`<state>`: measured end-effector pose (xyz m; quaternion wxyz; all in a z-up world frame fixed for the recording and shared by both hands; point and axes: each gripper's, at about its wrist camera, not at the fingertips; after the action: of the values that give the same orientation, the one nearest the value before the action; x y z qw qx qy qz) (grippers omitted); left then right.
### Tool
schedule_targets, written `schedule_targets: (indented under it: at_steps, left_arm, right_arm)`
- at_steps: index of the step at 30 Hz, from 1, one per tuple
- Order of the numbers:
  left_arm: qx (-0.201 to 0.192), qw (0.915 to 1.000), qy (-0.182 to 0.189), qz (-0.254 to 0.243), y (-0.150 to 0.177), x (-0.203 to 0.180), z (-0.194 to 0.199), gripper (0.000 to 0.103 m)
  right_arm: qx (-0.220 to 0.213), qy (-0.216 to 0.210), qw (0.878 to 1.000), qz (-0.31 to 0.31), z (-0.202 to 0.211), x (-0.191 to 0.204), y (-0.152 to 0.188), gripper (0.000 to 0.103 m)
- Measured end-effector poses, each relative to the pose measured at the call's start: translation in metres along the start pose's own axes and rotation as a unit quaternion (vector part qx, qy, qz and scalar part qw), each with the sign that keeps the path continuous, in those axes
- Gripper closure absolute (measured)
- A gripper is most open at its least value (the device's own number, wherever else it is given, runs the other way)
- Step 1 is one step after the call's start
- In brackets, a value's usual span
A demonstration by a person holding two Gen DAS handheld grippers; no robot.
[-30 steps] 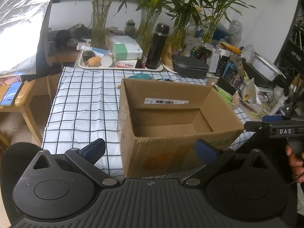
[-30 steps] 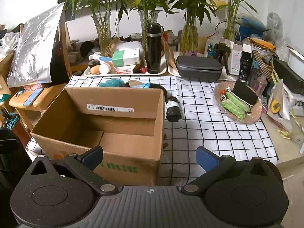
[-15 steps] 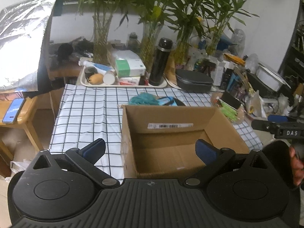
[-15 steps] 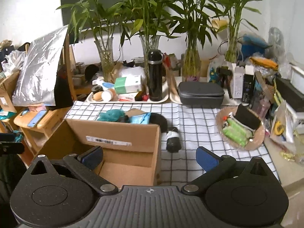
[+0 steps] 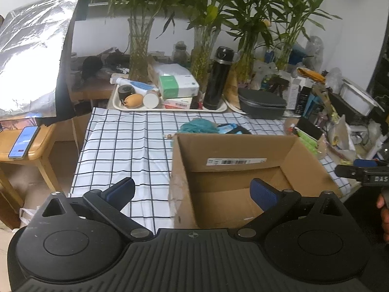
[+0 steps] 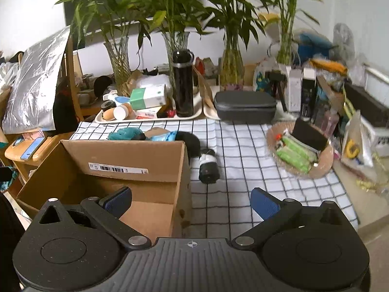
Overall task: Organize soft objects
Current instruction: 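Move both tools past the cardboard box toward the soft items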
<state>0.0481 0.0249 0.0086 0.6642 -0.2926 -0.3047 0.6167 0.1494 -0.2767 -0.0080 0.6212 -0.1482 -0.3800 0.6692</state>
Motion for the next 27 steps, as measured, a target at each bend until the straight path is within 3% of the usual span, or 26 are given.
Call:
schedule_targets:
  at_steps: [5,15,27]
  left_arm:
    - [-0.004,1.0,-0.001,-0.007,-0.001,0.003,-0.007,0.0]
    - [0.001,0.9988,0.032,-0.037,-0.011,0.0,-0.026,0.0]
    - [-0.005,0.9981,0.053,-0.029,-0.026,0.015,-0.048,0.0]
  right_arm:
    - [0.008,-0.014,1.0,0.006,-0.004,-0.001,-0.001,0.0]
    - [0.014,-0.029,0.999,0.033,-0.012,0.002,-0.011,0.0]
    - [0.032,-0.035,0.999,-0.01,-0.047,-0.013,-0.034,0.0]
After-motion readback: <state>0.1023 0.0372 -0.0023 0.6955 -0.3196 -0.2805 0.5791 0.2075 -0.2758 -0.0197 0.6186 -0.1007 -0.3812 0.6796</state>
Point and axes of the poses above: each gripper's, at about its wrist camera, not at the fingertips, and z roughly against the way its jaws point, x to its left, y to its underside, and after that the axes turned 14 degrees about -z, right-handed
